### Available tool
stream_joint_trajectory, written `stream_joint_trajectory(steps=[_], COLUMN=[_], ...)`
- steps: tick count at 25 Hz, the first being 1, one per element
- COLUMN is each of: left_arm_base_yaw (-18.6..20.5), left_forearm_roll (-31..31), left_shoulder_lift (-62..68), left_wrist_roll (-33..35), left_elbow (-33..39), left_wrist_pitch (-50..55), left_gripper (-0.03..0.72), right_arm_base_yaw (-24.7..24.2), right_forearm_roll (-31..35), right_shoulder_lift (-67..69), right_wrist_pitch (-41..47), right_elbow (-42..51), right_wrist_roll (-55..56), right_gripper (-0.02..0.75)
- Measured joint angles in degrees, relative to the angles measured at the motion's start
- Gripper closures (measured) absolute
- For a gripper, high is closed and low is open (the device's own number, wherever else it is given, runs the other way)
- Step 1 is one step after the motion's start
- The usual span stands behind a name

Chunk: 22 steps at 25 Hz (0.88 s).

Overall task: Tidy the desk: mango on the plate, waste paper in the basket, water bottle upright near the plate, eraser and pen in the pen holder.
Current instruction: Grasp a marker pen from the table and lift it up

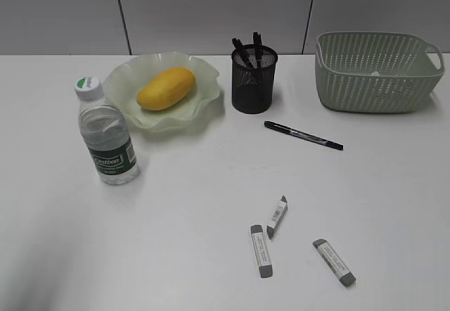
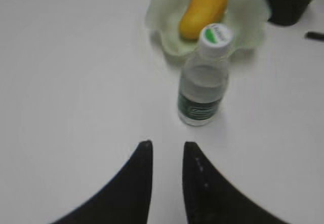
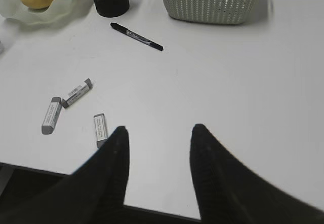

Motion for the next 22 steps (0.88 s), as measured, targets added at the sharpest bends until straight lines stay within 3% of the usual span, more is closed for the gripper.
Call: stream_joint_trajectory(steps=[5,8,13,22], left_arm_base_yaw=[0.00,0.00,0.00,0.00], left_forearm_roll=[-6.65,-8.41,-8.80,-9.10], left_shoulder_lift=[-17.81,-25.90,-34.37,-37.06], left_wrist_roll=[4.41,5.49,9.59,10.13], left_elbow=[-0.13,-0.13,3.54,5.67], left_wrist_pitch=[17.67,23.34,24.14,22.30], left_gripper=[0.324,0.249,0.230,0.234], right_arm_base_yaw=[0.00,0.00,0.00,0.00], right_forearm_roll=[0.00,0.00,0.00,0.78], right_shoulder_lift=[0.00,0.00,0.00,-0.17], right_wrist_pitch=[0.00,0.00,0.00,0.00], right_elbow=[0.00,0.00,0.00,0.00], right_wrist_roll=[0.00,0.00,0.00,-0.02], right_gripper=[0.408,0.408,0.408,0.408])
